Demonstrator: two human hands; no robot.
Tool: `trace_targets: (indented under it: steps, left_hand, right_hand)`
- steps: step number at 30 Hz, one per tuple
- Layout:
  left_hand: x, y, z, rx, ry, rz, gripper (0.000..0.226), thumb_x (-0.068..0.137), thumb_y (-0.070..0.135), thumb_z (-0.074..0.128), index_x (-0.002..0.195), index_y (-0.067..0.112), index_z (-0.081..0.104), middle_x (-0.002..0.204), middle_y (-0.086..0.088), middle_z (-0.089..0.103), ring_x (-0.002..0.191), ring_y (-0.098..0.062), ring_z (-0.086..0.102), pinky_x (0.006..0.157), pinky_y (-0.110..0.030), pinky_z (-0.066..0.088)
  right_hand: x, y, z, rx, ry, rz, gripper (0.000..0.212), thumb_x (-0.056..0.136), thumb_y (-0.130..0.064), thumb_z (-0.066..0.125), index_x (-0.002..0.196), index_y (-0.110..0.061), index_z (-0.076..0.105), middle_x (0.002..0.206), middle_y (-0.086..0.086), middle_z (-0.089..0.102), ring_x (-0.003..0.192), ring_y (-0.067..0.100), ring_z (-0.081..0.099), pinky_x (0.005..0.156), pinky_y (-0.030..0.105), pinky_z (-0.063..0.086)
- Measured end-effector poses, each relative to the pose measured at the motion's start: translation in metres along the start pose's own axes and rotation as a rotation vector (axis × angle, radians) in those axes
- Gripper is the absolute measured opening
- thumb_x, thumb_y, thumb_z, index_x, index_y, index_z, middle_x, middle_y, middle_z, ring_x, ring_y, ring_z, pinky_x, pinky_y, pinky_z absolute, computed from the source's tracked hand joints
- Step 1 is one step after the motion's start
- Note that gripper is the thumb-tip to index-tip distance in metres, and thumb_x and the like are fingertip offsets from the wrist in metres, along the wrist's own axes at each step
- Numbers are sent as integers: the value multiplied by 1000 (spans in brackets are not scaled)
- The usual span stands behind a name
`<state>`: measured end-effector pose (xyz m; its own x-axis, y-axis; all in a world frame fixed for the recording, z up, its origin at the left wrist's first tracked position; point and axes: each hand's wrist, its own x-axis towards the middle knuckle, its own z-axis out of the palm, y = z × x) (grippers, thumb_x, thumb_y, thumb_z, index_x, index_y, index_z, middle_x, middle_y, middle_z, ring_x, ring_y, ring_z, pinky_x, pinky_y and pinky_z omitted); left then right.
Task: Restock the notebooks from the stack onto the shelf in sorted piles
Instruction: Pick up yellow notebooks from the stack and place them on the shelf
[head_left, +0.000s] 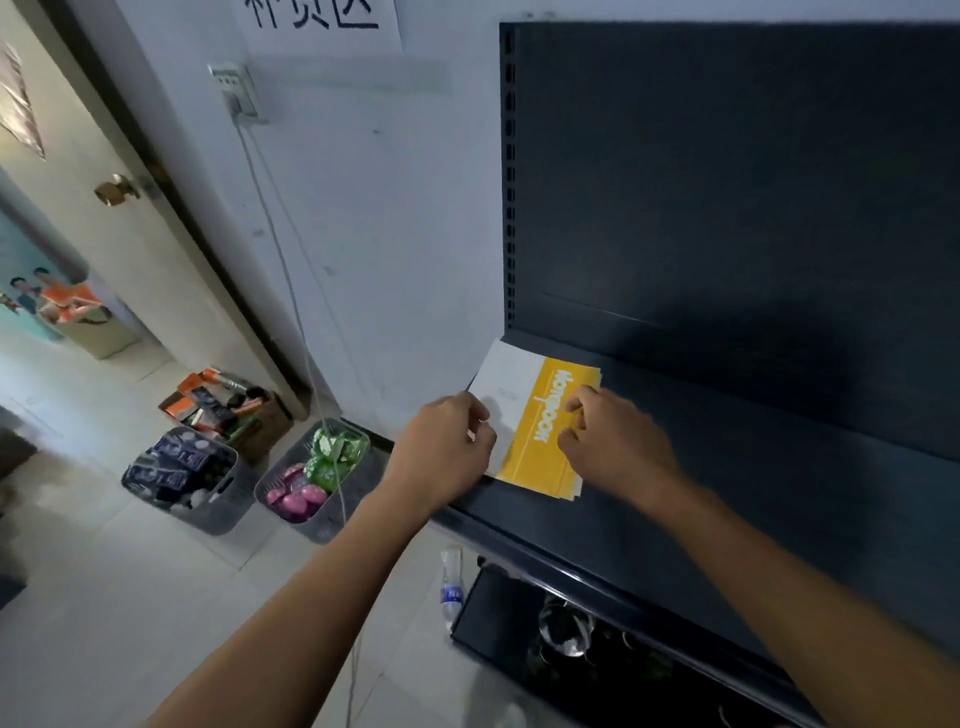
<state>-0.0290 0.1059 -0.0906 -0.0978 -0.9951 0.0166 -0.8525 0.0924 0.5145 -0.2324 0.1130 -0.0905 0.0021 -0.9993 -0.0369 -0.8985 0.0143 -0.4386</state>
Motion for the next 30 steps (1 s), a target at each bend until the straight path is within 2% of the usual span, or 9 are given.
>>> trace_targets:
  steps: [5,9,12,15,18,23,27,30]
  left_hand:
    - [42,-3,11,28,3,28,32,94,25,54,122,12,63,121,-8,59,105,-28,59,89,-40,51]
    - [66,-6,18,99,-13,-9,44,96,29,55,133,7,51,130,-15,49,121,-36,47,94,-43,44]
    - [81,-13,27,109,-61,-20,53,97,40,56,134,3,45,130,-17,48,119,-39,48,92,-43,42]
    - [88,-19,36,102,-103,-21,55,97,45,58,132,5,44,127,-15,49,115,-37,52,84,-40,43]
    - [90,-23,42,71,-132,-23,52,97,45,59,130,8,43,125,-11,51,111,-35,57,79,-40,44]
    - [100,-30,41,16,-185,-69,48,94,47,64,122,10,49,115,-5,53,96,-32,60,70,-36,39]
    - [109,-39,31,-33,-210,-146,40,91,44,68,111,14,52,108,-2,51,83,-20,48,65,-30,37]
    - [115,-48,25,-70,-266,-169,39,91,43,69,109,11,56,108,-5,59,86,-20,54,64,-30,43]
  right_hand:
    - [14,9,-2,58,33,169,43,92,-31,57,132,-20,44,114,-1,62,101,26,62,81,42,52]
    - [17,15,6,126,50,301,59,94,-35,56,147,-17,37,127,1,60,111,25,61,89,43,52]
    - [20,15,23,108,60,374,53,97,-37,53,144,-15,45,132,3,55,115,24,58,90,39,50]
    - [21,8,38,79,84,414,39,100,-42,46,127,-16,56,123,3,51,110,24,57,83,36,47]
    - [21,0,51,54,63,410,36,100,-49,40,113,-20,56,114,-2,42,110,20,50,82,36,48]
    - [20,-14,63,-134,102,370,45,100,-56,37,117,-18,54,114,-4,33,115,16,37,74,30,48]
    - [19,-25,66,-259,117,283,51,100,-56,37,126,-16,55,118,-1,38,114,19,37,86,32,50]
    - [22,-32,68,-213,99,287,49,100,-57,35,127,-20,54,119,-2,38,115,17,36,92,33,49]
